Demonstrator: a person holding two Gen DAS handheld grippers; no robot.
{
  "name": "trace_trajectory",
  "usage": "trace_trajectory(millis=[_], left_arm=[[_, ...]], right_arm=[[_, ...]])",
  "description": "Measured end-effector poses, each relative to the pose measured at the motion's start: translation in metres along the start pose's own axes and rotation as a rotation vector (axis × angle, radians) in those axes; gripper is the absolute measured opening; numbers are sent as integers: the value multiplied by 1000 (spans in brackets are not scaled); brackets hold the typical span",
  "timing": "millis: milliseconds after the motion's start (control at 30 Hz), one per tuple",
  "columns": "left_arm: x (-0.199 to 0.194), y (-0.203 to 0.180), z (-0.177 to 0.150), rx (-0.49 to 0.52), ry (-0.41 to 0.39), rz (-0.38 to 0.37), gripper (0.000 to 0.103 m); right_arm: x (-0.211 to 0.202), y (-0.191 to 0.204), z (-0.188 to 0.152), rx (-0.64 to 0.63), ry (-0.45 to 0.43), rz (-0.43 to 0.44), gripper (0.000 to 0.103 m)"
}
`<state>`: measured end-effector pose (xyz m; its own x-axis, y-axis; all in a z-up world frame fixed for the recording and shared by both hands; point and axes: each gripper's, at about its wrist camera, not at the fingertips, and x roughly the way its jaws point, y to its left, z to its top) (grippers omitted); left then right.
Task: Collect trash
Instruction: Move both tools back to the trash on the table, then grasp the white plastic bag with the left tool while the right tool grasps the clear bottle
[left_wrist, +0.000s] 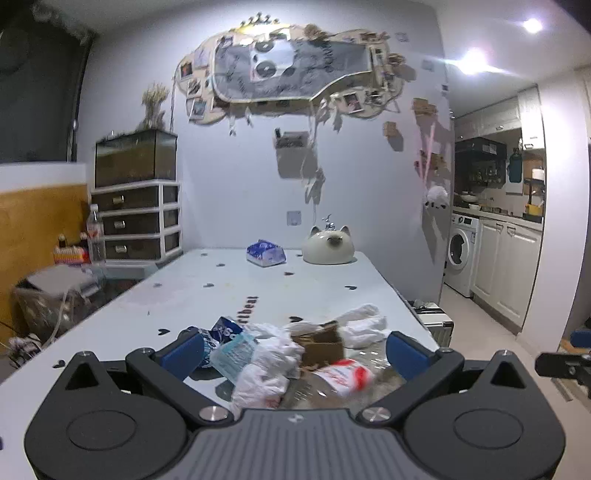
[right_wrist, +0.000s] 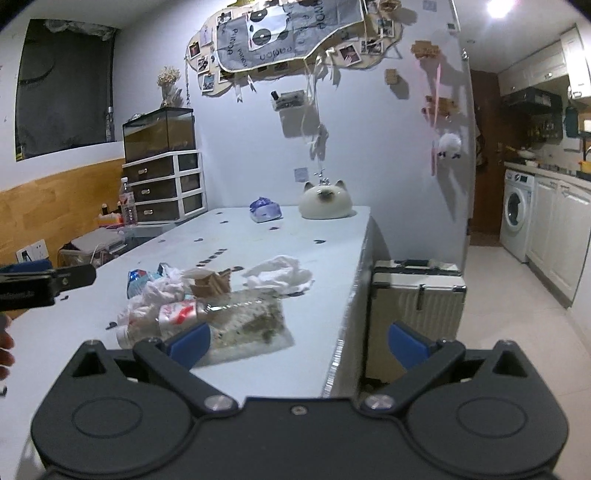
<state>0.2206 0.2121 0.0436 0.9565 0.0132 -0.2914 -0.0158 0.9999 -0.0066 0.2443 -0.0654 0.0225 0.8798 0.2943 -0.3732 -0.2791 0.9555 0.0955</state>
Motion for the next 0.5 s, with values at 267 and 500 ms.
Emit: trace_trajectory(millis=[267,500], left_arm=[[75,44,-6,-63,93,-140,89],[118,63,-31,-77,190,-179,78]], right_arm=[[41,40,20,71,48,46,103],[77,78,27,57,81,29,103]])
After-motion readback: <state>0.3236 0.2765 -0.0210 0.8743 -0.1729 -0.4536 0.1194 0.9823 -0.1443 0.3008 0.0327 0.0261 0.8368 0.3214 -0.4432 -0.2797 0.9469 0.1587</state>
